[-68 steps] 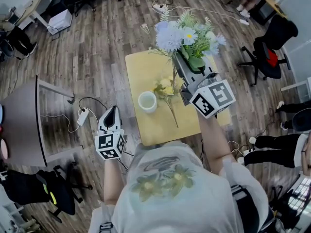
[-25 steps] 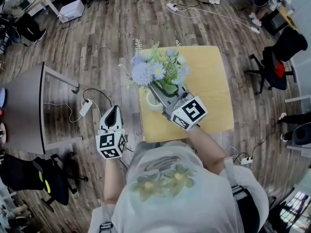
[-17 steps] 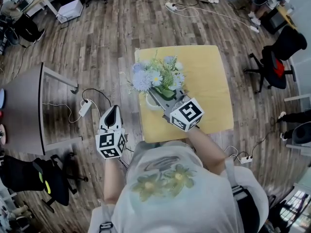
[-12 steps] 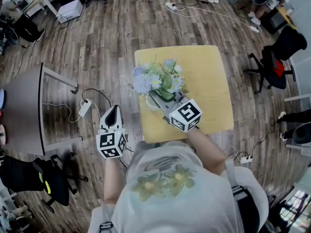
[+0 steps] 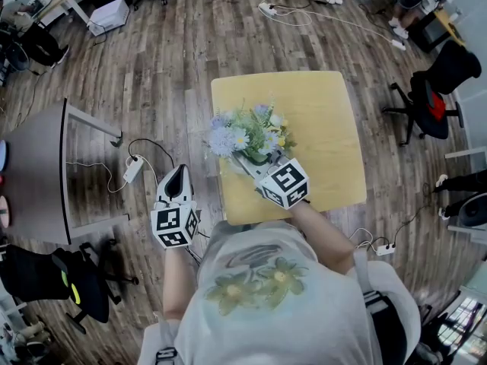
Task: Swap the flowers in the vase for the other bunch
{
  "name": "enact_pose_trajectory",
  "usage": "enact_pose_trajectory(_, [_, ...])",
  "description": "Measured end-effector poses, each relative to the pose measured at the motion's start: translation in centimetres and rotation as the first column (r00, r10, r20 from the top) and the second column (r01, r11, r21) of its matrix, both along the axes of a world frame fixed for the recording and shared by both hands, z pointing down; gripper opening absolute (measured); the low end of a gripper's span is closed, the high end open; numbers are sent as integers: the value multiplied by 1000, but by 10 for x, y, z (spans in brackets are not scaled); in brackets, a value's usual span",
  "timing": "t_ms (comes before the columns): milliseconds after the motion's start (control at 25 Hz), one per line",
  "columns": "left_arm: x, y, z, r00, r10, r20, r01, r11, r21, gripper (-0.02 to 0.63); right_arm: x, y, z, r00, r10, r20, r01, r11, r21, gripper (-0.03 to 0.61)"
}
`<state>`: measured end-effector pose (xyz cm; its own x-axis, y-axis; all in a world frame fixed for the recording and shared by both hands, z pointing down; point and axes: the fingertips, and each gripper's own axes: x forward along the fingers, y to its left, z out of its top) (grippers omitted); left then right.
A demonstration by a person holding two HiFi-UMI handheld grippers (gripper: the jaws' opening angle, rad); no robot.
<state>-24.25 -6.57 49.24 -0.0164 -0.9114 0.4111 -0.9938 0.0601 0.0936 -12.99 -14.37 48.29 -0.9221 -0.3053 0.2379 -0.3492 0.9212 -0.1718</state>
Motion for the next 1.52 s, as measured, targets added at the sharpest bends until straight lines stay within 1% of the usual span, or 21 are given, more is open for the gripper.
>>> enact_pose_trajectory(120, [-2,-2,1,1000,5,-2,-5,1000,-1,17,-3,2,6,999,-2,-53,1,1000,-3,108])
enact_pose_trajectory(280, [-2,-3,1,1000,10,-5,-10,1000,-3,17,-3,10,20,990,-30,-141,28,999,-19,123])
enact_pose_trajectory(520, [-3,-7,3,1000,21,-8,-21,1000,-2,17,-3,17,33,974,-36,-223,34,999,-13,133])
enact_pose_trajectory(600, [-1,-7,3,1000,28,-10,-28,1000,-2,18,-1,19,36,970,-42,-240,38,999,-24,143])
enact_pose_trajectory(840, [3,-8,4,999,46,-16,-46,999,3,17,5,24,31,967,-43,-249,28,998,-62,211])
enact_pose_trajectory(920, [3,-8,3,999,50,-14,-49,999,4,17,8,26,28,965,-38,-261,22,998,-64,220])
enact_pose_trajectory(1160, [7,-8,1,998,64,-10,-64,998,12,17,29,33,23,952,-17,-304,-2,998,-60,225])
enact_pose_trajectory(1360, [14,-11,-3,997,79,-8,-79,997,16,17,45,37,10,960,5,-282,-22,998,-58,225])
enact_pose_trajectory(1520, [17,-12,-5,996,91,-3,-91,996,20,17,58,41,-4,970,31,-241,-44,998,-50,225])
